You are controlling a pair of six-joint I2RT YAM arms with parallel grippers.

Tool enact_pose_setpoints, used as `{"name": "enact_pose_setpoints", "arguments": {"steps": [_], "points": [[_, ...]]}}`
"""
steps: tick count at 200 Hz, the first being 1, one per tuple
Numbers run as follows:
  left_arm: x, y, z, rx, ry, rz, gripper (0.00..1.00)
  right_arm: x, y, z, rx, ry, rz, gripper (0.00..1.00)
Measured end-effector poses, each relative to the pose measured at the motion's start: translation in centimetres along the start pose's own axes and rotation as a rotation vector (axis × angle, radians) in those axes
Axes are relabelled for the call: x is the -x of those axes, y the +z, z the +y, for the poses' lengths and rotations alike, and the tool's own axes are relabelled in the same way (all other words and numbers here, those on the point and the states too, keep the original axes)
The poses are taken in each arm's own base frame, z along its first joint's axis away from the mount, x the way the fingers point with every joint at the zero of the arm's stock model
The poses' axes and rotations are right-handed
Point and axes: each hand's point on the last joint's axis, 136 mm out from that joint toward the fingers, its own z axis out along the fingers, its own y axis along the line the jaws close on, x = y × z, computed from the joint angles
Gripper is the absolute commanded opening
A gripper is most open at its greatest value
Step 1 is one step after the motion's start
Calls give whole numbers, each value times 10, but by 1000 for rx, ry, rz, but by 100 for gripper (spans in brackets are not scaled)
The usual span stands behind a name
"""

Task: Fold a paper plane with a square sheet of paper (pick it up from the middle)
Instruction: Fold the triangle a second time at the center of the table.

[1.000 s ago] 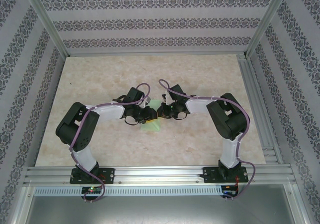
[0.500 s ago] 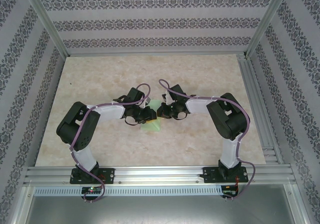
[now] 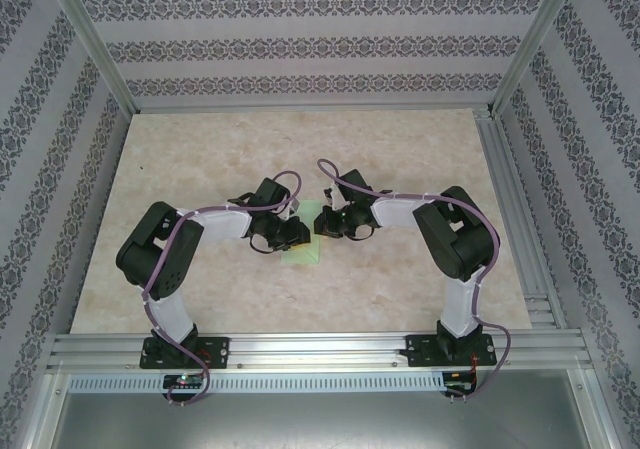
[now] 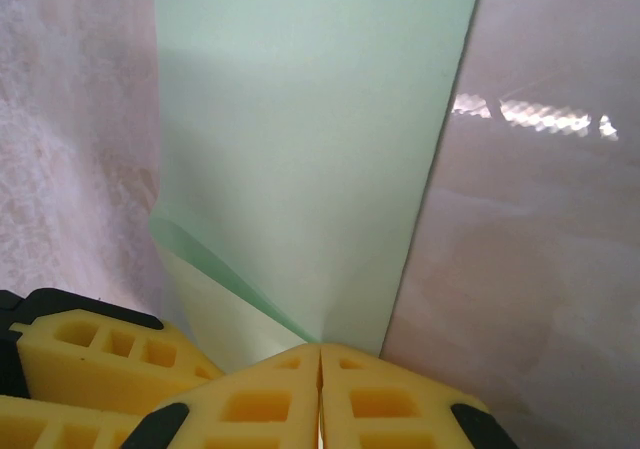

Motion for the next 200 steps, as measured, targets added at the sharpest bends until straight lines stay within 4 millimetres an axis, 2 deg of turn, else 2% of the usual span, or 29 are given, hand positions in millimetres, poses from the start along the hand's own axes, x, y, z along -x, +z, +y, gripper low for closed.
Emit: {"name": "enact_pose_setpoints", "arguments": {"steps": [102,153,176,200], "points": [[-1,3,7,27,-9,6,19,-1,2,-3,-5,4,4,10],[0,3,9,42,-16,8,17,0,1,0,0,2,3,19],[-1,3,10,53,-18,9,16,4,-5,1,-18,0,-16,24],[-1,4,10,62,-16,8,16,12,-23,9,-45,-19,-71,24]]}}
